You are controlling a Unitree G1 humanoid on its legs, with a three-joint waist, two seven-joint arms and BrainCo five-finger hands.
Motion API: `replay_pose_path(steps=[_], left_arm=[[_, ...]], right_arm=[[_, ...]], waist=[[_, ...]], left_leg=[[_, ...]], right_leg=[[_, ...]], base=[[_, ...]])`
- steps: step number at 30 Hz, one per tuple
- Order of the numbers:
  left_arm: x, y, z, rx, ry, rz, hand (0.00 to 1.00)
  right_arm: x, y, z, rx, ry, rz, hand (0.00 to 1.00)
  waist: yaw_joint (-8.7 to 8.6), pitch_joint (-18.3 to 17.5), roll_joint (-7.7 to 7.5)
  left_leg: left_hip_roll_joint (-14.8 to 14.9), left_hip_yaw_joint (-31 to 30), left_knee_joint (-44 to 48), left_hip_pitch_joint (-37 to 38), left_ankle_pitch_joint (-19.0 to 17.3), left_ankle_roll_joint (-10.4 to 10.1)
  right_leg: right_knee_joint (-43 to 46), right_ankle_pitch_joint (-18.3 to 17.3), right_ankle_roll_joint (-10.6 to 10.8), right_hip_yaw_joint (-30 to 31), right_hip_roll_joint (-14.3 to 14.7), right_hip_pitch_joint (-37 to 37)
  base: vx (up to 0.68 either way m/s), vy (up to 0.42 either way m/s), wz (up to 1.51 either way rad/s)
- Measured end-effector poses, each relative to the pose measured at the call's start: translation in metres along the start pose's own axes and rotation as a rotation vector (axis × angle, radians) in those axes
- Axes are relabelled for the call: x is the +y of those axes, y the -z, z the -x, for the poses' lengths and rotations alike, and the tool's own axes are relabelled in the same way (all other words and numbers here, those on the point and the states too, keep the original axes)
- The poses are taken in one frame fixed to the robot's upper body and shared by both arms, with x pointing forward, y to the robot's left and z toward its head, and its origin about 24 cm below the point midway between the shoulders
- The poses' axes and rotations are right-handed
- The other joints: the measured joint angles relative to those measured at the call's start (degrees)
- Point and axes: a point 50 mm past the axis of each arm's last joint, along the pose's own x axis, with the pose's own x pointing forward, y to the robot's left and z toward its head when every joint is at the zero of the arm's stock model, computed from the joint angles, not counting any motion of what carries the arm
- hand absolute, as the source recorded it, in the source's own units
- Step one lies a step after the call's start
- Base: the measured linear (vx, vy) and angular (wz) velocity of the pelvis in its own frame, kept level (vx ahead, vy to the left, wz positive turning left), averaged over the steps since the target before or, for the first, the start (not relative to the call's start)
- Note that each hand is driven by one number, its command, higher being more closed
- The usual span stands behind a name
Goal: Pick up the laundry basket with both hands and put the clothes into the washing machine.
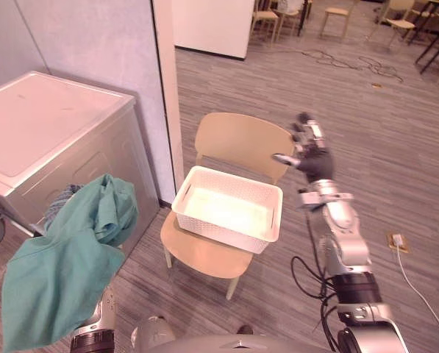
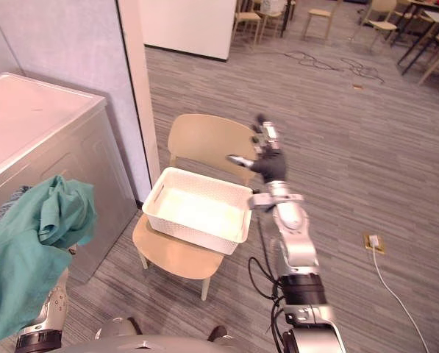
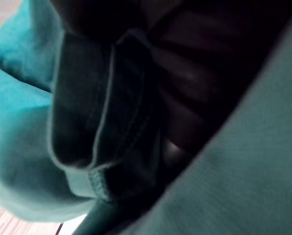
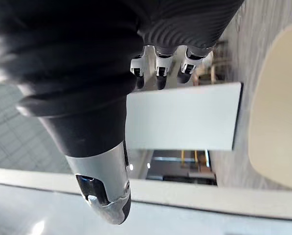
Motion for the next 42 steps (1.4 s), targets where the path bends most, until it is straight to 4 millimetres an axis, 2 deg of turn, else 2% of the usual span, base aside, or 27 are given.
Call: replay_pose_path(steps=[1, 2, 3, 5, 6, 7, 8, 11, 13, 14, 15, 16, 17, 20, 21, 22, 25, 26, 28, 31, 32, 33, 34, 35, 36, 39, 42], left_arm=[[-0.008, -0.003, -0.005, -0.02, 0.028, 0.007, 1.0], [-0.01, -0.002, -0.006, -0.019, 0.034, 0.008, 1.0], [-0.01, 0.002, -0.005, -0.001, 0.033, 0.004, 1.0], [-0.012, 0.013, 0.001, 0.048, 0.035, 0.006, 1.0], [-0.012, 0.014, 0.003, 0.054, 0.035, 0.01, 1.0], [-0.013, 0.016, 0.005, 0.063, 0.033, 0.015, 1.0], [-0.008, 0.019, 0.01, 0.084, 0.033, 0.001, 1.0], [0.003, 0.026, 0.021, 0.133, 0.034, -0.02, 1.0], [-0.002, 0.031, 0.026, 0.159, 0.063, -0.016, 1.0], [-0.011, 0.035, 0.031, 0.179, 0.113, -0.006, 1.0], [-0.025, 0.039, 0.035, 0.197, 0.179, 0.012, 1.0], [-0.03, 0.04, 0.039, 0.207, 0.202, 0.021, 1.0], [-0.038, 0.044, 0.044, 0.227, 0.235, 0.041, 1.0], [-0.057, 0.058, 0.055, 0.294, 0.321, 0.06, 1.0], [-0.061, 0.062, 0.057, 0.313, 0.341, 0.06, 1.0], [-0.072, 0.069, 0.06, 0.347, 0.384, 0.06, 1.0], [-0.088, 0.078, 0.057, 0.379, 0.449, 0.049, 1.0], [-0.092, 0.077, 0.055, 0.372, 0.468, 0.049, 1.0], [-0.107, 0.07, 0.049, 0.335, 0.533, 0.058, 1.0], [-0.118, 0.066, 0.053, 0.325, 0.586, 0.073, 1.0], [-0.123, 0.066, 0.055, 0.327, 0.585, 0.09, 1.0], [-0.123, 0.066, 0.055, 0.328, 0.586, 0.091, 1.0], [-0.12, 0.063, 0.054, 0.32, 0.569, 0.094, 1.0], [-0.116, 0.061, 0.053, 0.309, 0.551, 0.097, 1.0], [-0.102, 0.054, 0.049, 0.276, 0.49, 0.103, 1.0], [-0.082, 0.054, 0.045, 0.274, 0.383, 0.089, 1.0], [-0.075, 0.059, 0.045, 0.3, 0.354, 0.084, 1.0]], right_arm=[[-0.021, -0.001, 0.011, 0.008, 0.091, 0.035, 0.0], [-0.042, 0.003, 0.028, 0.036, 0.195, 0.049, 0.0], [-0.05, 0.002, 0.037, 0.042, 0.238, 0.057, 0.0], [-0.088, 0.008, 0.085, 0.137, 0.447, 0.144, 0.0], [-0.096, 0.009, 0.097, 0.167, 0.499, 0.17, 0.0], [-0.108, 0.008, 0.113, 0.201, 0.572, 0.206, 0.0], [-0.12, 0.011, 0.137, 0.278, 0.678, 0.273, 0.0], [-0.132, 0.019, 0.173, 0.486, 0.769, 0.465, 0.0], [-0.13, 0.032, 0.205, 0.673, 0.788, 0.546, 0.0], [-0.122, 0.04, 0.23, 0.815, 0.793, 0.594, 0.0], [-0.113, 0.051, 0.263, 0.97, 0.805, 0.598, 0.0], [-0.109, 0.058, 0.28, 1.054, 0.805, 0.585, 0.0], [-0.104, 0.076, 0.31, 1.207, 0.813, 0.529, 0.0], [-0.075, 0.111, 0.367, 1.476, 0.82, 0.35, 0.0], [-0.067, 0.116, 0.378, 1.526, 0.814, 0.308, 0.0], [-0.044, 0.131, 0.394, 1.627, 0.778, 0.185, 0.0], [-0.02, 0.149, 0.39, 1.654, 0.662, 0.054, 0.0], [-0.019, 0.15, 0.388, 1.649, 0.648, 0.049, 0.0], [-0.014, 0.155, 0.38, 1.634, 0.602, 0.036, 0.0], [-0.013, 0.169, 0.343, 1.539, 0.516, 0.041, 0.0], [-0.01, 0.176, 0.321, 1.485, 0.46, 0.061, 0.0], [-0.013, 0.176, 0.316, 1.471, 0.444, 0.079, 0.0], [-0.015, 0.176, 0.31, 1.454, 0.411, 0.105, 0.0], [-0.015, 0.176, 0.31, 1.459, 0.4, 0.116, 0.0], [-0.016, 0.175, 0.312, 1.479, 0.366, 0.155, 0.0], [-0.018, 0.172, 0.319, 1.499, 0.354, 0.193, 0.0], [-0.018, 0.171, 0.323, 1.516, 0.342, 0.204, 0.0]], waist=[[-2.97, -0.5, -3.88], [-2.22, 0.0, -4.56], [-2.2, 0.0, -4.31], [-4.87, -0.3, -2.88], [-5.21, -0.3, -2.56], [-5.73, -0.5, -2.02], [-6.35, -0.8, -2.69], [-7.85, -0.8, -2.63], [-9.28, -0.2, -1.85], [-9.85, 0.2, -2.05], [-9.83, 0.9, -1.8], [-10.21, 0.9, -2.16], [-10.82, 1.0, -3.1], [-9.19, 1.5, -4.16], [-9.19, 1.5, -4.08], [-7.79, 1.9, -3.43], [-6.88, 2.9, -2.44], [-6.89, 3.2, -2.94], [-7.57, 2.8, -4.86], [-8.23, 3.2, -2.9], [-8.37, 3.5, -2.39], [-8.43, 3.7, -2.18], [-7.88, 4.0, -1.91], [-7.28, 4.1, -1.71], [-5.61, 4.1, -1.34], [-3.44, 3.7, -0.93], [-3.46, 3.3, -1.58]], left_leg=[[-5.3, -2.6, -6.2, 1.6, -0.1, 0.6], [-0.2, 3.2, 5.8, 3.0, -6.8, 3.6], [1.9, 4.5, 7.7, 4.9, -7.7, 2.1], [6.5, 4.4, 7.6, 8.5, -10.0, -2.9], [6.5, 4.5, 5.6, 9.2, -10.5, -5.2], [5.1, 5.2, 1.6, 9.2, -12.4, -10.0], [2.3, 6.0, 0.3, 7.9, -13.2, -12.4], [-1.9, 4.0, 1.0, 6.0, -14.3, -10.4], [-4.3, 0.6, 0.3, 6.3, -15.2, -8.5], [-5.9, -2.2, -0.5, 6.8, -15.4, -7.1], [-7.6, -5.8, -0.4, 6.7, -15.9, -5.8], [-8.1, -7.5, -0.2, 6.4, -16.1, -5.2], [-9.8, -11.4, -0.1, 6.0, -16.7, -4.1], [-13.1, -18.7, -0.1, 6.0, -17.2, -3.3], [-13.5, -20.1, -0.2, 5.9, -17.2, -3.2], [-14.5, -23.3, -1.2, 6.2, -17.2, -3.1], [-14.5, -27.2, -7.8, 11.3, -15.8, -4.5], [-14.6, -27.6, -9.1, 12.5, -15.6, -4.8], [-15.3, -30.4, -10.8, 15.2, -16.5, -7.0], [-13.1, -30.2, -9.2, 16.8, -15.2, -7.6], [-12.0, -29.9, 0.0, 14.9, -13.4, -10.2], [-11.1, -29.8, 5.0, 13.8, -11.9, -12.2], [-8.3, -29.0, 15.3, 10.6, -6.6, -14.0], [-6.4, -27.7, 20.6, 8.8, -2.3, -14.0], [-1.1, -23.8, 33.0, 4.9, 7.8, -11.5], [5.8, -16.0, 48.1, -1.6, 5.5, -7.5], [8.5, -10.5, 43.7, -4.7, 0.8, -4.9]], right_leg=[[-0.8, 0.1, -0.1, -0.7, -3.0, -2.0], [-0.4, 2.7, -1.8, -4.3, -3.7, -1.6], [-0.7, 2.9, -1.8, -5.8, -3.5, -1.3], [-1.7, 3.9, -0.9, -12.7, -3.9, -0.8], [-1.6, 4.5, -0.6, -14.0, -4.4, -1.0], [-1.5, 5.5, -0.4, -15.6, -5.4, -1.7], [-1.6, 7.4, -0.2, -15.9, -7.7, -3.3], [-3.3, 7.7, -0.9, -12.4, -10.3, -3.2], [1.1, 1.8, -4.9, -1.7, -10.9, -5.0], [5.4, -3.6, -6.9, 11.6, -9.1, -7.2], [10.0, -8.4, -6.6, 23.7, -6.1, -9.0], [12.6, -10.1, -5.3, 27.8, -5.0, -9.8], [17.5, -12.5, -2.1, 31.8, -2.9, -10.6], [20.7, -15.0, -0.2, 31.3, 0.9, -11.1], [20.9, -15.1, -0.1, 30.9, 0.9, -10.7], [22.0, -16.2, 1.5, 27.4, 0.7, -11.1], [23.4, -16.0, 1.9, 20.4, 0.7, -14.4], [23.0, -15.5, 1.8, 19.2, 0.4, -15.2], [21.1, -8.8, -0.8, 16.2, -1.7, -14.8], [23.8, -14.1, -1.9, 12.1, -1.3, -12.6], [23.6, -16.0, -2.4, 10.5, -0.6, -10.1], [23.3, -16.7, -2.6, 10.1, 0.0, -8.5], [22.1, -17.5, -3.1, 9.6, 1.5, -5.2], [21.4, -17.8, -3.4, 9.8, 2.4, -3.8], [19.1, -18.9, -4.1, 12.4, 4.7, -0.3], [14.7, -19.0, -3.7, 17.8, 5.8, 4.3], [10.6, -18.3, -2.3, 21.2, 4.4, 7.3]], base=[[-0.13, 0.015, 1.95], [-0.11, -0.012, 1.74], [-0.13, 0.007, 1.43], [-0.14, 0.14, 1.61], [-0.13, 0.228, 1.23], [-0.19, 0.436, 0.98], [-0.15, 0.39, 0.85], [-0.16, 0.353, 0.59], [-0.16, 0.357, 0.92], [-0.15, 0.277, 1.29], [-0.13, 0.213, 1.47], [-0.07, 0.094, 1.64], [0.01, 0.01, 1.56], [0.07, -0.035, 1.34], [0.14, -0.122, 1.53], [0.09, -0.119, 1.12], [0.11, -0.15, 0.7], [0.24, -0.245, 0.79], [0.33, -0.28, 0.85], [0.4, -0.196, 0.61], [0.43, -0.182, 0.5], [0.5, -0.189, 0.49], [0.3, -0.098, 0.12], [0.4, -0.13, -0.5], [0.31, -0.087, -0.84], [0.32, -0.01, -1.01], [0.3, 0.09, -0.58]])
